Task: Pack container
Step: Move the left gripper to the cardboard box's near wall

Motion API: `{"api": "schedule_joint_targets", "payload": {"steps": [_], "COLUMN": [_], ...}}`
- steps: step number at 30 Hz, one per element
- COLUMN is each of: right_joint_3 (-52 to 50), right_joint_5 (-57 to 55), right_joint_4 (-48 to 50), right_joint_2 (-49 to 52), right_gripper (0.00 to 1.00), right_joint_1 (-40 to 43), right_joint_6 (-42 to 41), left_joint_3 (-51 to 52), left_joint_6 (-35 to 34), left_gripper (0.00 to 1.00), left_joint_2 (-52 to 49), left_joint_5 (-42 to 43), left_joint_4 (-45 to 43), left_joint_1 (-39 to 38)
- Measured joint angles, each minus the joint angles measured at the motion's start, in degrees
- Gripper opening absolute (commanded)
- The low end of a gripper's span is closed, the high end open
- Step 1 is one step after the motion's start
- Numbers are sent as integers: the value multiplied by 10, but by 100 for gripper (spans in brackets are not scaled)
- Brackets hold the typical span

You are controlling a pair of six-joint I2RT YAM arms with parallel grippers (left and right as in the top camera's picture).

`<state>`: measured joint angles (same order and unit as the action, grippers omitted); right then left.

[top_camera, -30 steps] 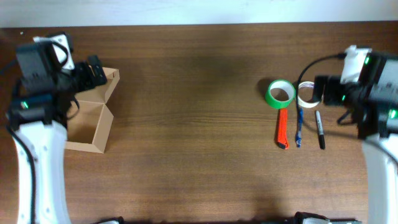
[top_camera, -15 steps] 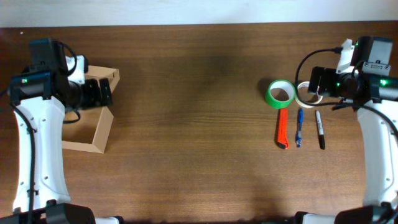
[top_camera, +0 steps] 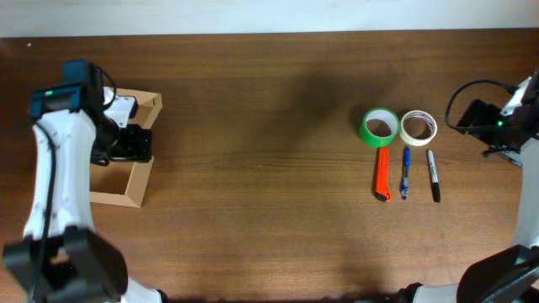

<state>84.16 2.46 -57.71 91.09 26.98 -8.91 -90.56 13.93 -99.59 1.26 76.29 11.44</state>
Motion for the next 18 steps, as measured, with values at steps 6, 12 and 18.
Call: {"api": "schedule_joint_targets", "payload": {"steps": [6, 12, 18], "right_joint_3": [0, 0, 0], "right_joint_5": [12, 17, 17], "right_joint_4": [-4, -5, -6], "right_joint_2": [0, 0, 0], "right_gripper": [99, 99, 99], "right_joint_1": [11, 11, 11], "right_joint_6": [-2, -1, -2], "left_joint_3": [0, 0, 11], "left_joint_6": [4, 2, -17], "left_gripper": [56, 50, 27], "left_joint_2": [-99, -126, -126], "left_joint_5": [-6, -7, -7], "left_joint_4": [-5, -34, -92], "left_joint_1": [0, 0, 0]}}
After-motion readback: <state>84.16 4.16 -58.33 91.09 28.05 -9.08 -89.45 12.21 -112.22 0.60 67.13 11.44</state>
